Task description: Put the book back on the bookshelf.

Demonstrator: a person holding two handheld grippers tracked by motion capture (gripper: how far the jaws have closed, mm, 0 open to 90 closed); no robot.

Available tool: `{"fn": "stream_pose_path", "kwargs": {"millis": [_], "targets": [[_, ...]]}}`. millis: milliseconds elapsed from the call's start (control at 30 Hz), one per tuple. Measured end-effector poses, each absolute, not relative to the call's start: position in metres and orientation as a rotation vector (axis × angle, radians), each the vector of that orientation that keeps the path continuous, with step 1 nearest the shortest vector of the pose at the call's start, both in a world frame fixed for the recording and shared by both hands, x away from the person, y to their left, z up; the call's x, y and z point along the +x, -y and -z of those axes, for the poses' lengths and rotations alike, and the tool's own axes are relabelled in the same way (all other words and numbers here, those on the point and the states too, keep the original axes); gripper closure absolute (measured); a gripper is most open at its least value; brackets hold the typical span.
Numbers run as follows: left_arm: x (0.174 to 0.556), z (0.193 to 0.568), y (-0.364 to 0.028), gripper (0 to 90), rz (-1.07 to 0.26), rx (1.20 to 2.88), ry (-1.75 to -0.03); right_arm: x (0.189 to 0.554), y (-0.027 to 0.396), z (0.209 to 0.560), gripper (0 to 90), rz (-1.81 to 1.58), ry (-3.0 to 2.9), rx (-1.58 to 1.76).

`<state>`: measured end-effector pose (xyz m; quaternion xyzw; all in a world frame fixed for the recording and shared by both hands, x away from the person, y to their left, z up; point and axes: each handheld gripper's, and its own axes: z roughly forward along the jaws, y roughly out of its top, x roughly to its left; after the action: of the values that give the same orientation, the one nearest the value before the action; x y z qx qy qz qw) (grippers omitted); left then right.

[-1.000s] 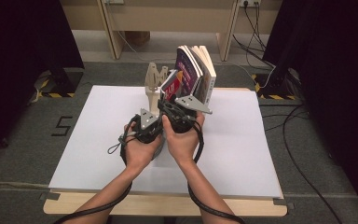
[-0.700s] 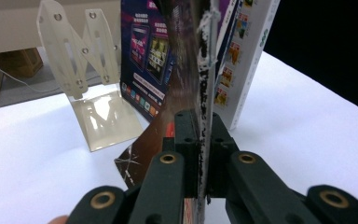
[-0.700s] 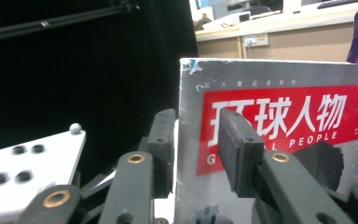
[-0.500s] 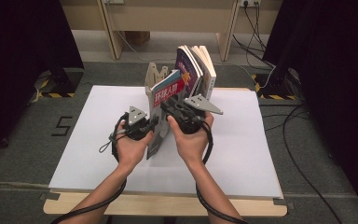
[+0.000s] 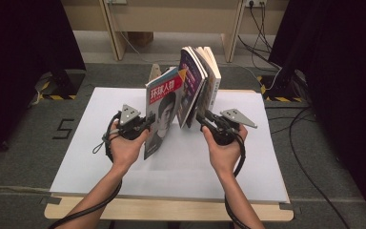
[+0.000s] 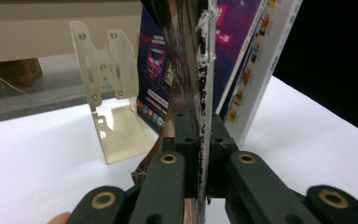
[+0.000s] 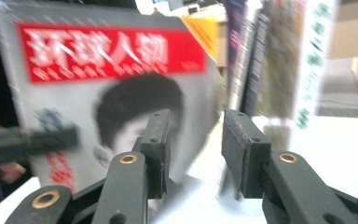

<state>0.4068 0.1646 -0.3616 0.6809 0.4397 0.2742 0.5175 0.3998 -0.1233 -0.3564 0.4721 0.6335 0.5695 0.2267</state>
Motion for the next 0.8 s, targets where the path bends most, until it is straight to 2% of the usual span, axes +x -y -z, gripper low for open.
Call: {"fn": "stream_pose_path", "kwargs": {"millis": [800], "targets": [[0.414, 0.347, -0.183, 86.5, -0.692, 1.566, -1.061, 0.392, 0.166, 0.413, 60.4, -1.401, -1.767, 1.441]]}}
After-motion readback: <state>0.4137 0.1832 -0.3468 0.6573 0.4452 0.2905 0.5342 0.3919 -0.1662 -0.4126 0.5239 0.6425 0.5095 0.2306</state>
